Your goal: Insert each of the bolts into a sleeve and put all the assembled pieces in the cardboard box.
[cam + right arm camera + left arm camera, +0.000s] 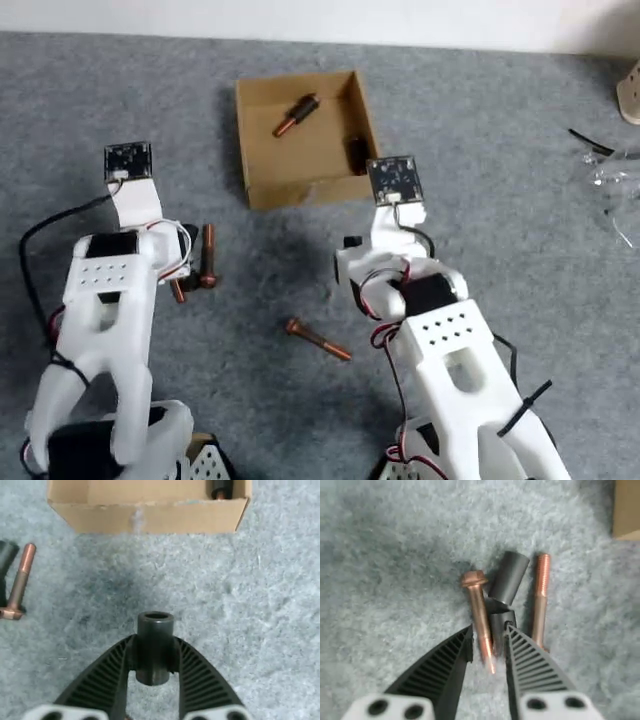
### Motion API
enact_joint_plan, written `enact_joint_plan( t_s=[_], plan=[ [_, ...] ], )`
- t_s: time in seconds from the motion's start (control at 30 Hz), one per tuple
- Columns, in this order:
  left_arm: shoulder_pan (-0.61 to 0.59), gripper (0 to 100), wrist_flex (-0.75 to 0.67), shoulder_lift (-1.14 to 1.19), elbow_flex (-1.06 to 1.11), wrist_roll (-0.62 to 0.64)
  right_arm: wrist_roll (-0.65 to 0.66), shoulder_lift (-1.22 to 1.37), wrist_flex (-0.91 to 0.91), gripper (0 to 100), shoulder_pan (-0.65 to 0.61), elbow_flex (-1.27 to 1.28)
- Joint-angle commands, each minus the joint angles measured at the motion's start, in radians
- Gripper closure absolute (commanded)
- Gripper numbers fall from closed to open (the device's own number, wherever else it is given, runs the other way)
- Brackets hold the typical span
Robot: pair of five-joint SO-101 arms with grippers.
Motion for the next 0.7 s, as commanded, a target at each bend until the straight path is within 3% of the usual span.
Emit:
enact_joint_plan(
  t_s=[0.0,0.27,0.67],
  plan=[
    [0.018,89,-0.038,0.05,-0.056,0.015,0.012,0.005,-0.035,99.4,0.016,-0.008],
    [0.012,89,-0.138,0.186,-0.059,0.015,0.011,0.008,-0.035,99.4,0.016,-0.008],
    [-0.038,89,-0.161,0.206,-0.059,0.051,0.014,0.008,-0.035,99.4,0.016,-0.008]
  ],
)
